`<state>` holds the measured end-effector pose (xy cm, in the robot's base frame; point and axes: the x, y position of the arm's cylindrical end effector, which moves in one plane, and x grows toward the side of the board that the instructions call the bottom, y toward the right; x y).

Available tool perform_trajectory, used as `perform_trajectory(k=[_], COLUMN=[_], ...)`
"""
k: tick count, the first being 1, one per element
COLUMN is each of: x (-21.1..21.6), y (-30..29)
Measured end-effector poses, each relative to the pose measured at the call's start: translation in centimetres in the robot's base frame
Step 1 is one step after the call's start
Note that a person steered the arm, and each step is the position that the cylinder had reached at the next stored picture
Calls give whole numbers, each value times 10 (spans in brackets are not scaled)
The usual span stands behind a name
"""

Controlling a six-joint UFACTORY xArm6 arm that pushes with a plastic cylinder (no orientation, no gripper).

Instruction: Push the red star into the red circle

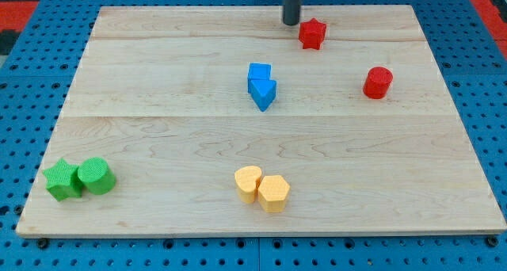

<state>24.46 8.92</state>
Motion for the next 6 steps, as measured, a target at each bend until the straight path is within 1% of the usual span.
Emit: perform_trajectory(k=[1,2,3,4,5,6], x=[88,101,70,56,69,73], y=[30,25,-24,-3,51,68])
